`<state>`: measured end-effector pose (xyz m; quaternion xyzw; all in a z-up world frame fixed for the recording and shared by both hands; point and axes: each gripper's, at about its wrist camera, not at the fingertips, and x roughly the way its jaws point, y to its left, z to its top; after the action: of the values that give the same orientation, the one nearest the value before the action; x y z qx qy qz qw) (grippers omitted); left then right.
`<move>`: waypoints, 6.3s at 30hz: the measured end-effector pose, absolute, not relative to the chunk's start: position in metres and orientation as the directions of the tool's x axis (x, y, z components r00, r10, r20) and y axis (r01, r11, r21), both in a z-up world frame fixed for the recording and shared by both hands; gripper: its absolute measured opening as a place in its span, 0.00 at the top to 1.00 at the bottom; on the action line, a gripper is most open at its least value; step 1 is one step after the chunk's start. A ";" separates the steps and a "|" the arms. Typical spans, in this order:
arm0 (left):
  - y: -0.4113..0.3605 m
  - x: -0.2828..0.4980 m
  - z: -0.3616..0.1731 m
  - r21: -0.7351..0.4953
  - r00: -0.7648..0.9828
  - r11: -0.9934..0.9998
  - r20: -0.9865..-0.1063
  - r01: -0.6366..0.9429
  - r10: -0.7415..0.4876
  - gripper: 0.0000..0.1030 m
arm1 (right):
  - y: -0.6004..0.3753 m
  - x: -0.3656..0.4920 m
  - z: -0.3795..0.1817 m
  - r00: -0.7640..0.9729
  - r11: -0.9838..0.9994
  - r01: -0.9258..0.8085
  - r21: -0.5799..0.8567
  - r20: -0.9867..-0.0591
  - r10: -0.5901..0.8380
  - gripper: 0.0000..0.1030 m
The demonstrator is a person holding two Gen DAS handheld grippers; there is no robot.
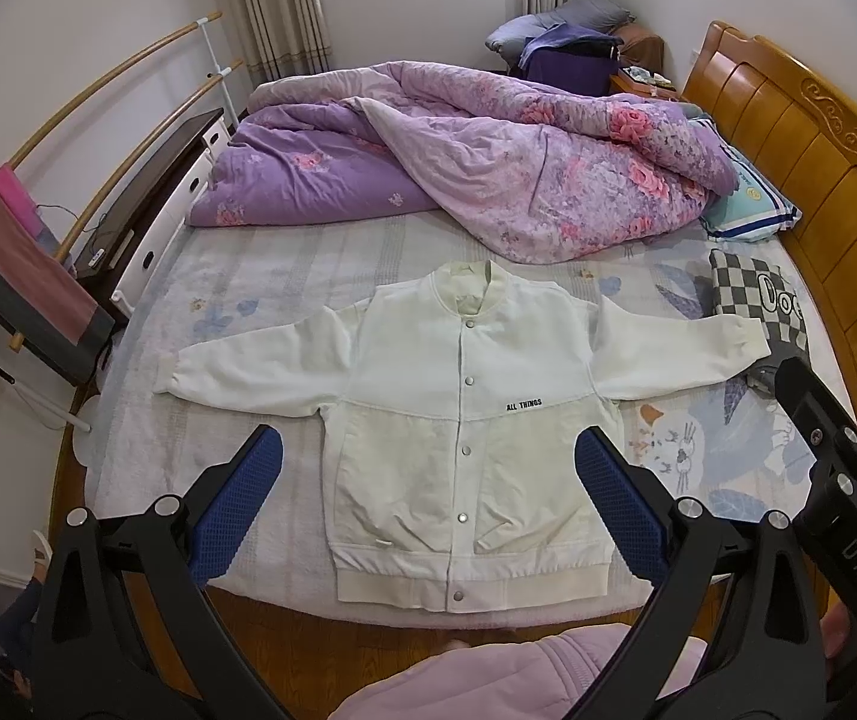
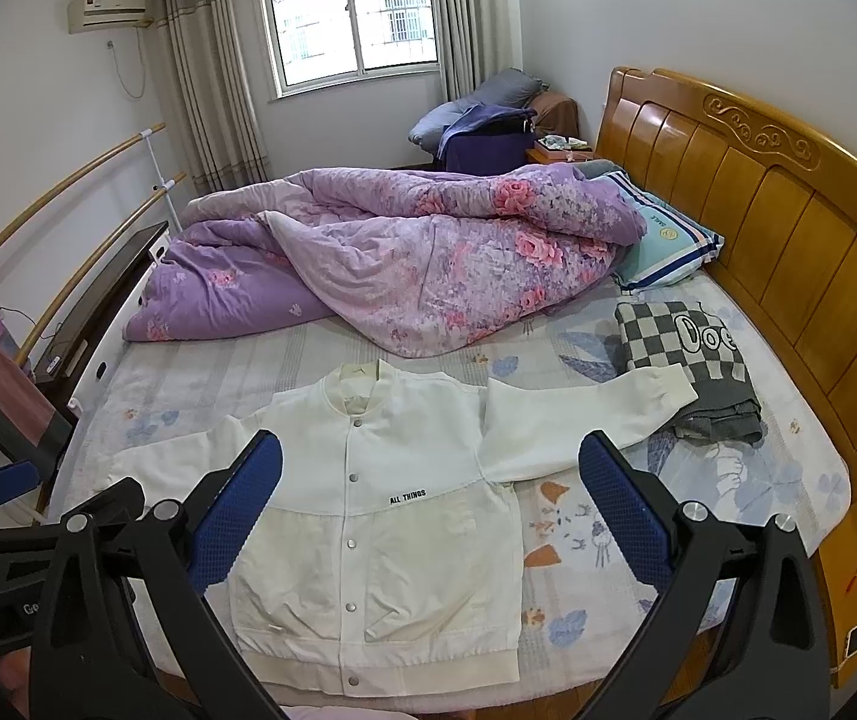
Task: Fold large clothes
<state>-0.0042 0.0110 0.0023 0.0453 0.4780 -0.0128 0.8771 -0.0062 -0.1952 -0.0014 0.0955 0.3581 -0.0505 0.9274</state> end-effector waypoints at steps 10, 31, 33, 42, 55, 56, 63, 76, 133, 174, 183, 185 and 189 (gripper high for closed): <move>0.011 -0.006 0.000 0.072 0.542 0.995 -0.840 0.066 0.025 0.05 | -0.196 -0.006 -0.004 0.736 0.976 0.162 0.145 -0.676 -0.022 0.07; 0.008 -0.009 -0.010 0.078 0.536 0.995 -0.844 0.069 0.029 0.05 | -0.199 -0.011 -0.014 0.730 0.978 0.152 0.140 -0.683 -0.016 0.07; 0.009 -0.010 -0.012 0.078 0.536 0.995 -0.844 0.068 0.030 0.05 | -0.201 -0.014 -0.015 0.731 0.979 0.148 0.137 -0.683 -0.015 0.07; 0.008 -0.009 -0.015 0.081 0.533 0.994 -0.846 0.069 0.031 0.05 | -0.200 -0.015 -0.014 0.728 0.980 0.145 0.136 -0.685 -0.012 0.07; 0.011 -0.033 -0.028 0.084 0.511 0.996 -0.858 0.033 0.055 0.05 | -0.202 -0.023 -0.010 0.710 0.983 0.098 0.158 -0.703 0.042 0.07; 0.008 -0.034 -0.021 0.086 0.508 0.996 -0.859 0.027 0.060 0.05 | -0.203 -0.022 -0.009 0.708 0.983 0.093 0.160 -0.705 0.048 0.08; 0.013 -0.050 -0.017 0.067 0.483 0.997 -0.873 -0.027 0.071 0.05 | -0.202 -0.023 -0.007 0.690 0.983 0.033 0.179 -0.716 0.107 0.09; 0.034 -0.069 -0.021 0.059 0.429 0.988 -0.896 -0.144 0.116 0.05 | -0.184 -0.019 -0.018 0.625 0.974 -0.099 0.203 -0.749 0.219 0.10; 0.650 0.276 -0.424 -0.357 0.258 0.679 -0.934 -0.641 -0.248 0.05 | 0.197 0.315 -0.302 0.127 0.996 -0.057 -0.061 -0.990 -0.054 0.14; 0.481 0.319 -0.261 0.215 0.496 0.886 -0.763 -0.411 0.416 0.84 | 0.168 0.332 -0.462 0.210 0.965 -0.060 0.254 -0.942 0.261 0.99; 0.378 0.303 -0.227 0.206 0.551 0.908 -0.738 -0.366 0.390 0.85 | 0.161 0.319 -0.486 0.201 0.926 -0.005 0.378 -0.907 0.371 0.99; 0.349 0.305 -0.220 0.206 0.564 0.915 -0.734 -0.347 0.379 0.85 | 0.158 0.319 -0.487 0.198 0.916 0.008 0.401 -0.899 0.391 0.99; 0.278 0.311 -0.208 0.194 0.607 0.938 -0.720 -0.288 0.336 0.85 | 0.152 0.316 -0.488 0.192 0.894 0.029 0.447 -0.880 0.433 0.99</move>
<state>0.3112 0.2779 -0.2078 0.0292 0.4074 0.1741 0.8960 0.3164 0.1523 -0.4877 0.1863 0.6211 0.1348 0.7493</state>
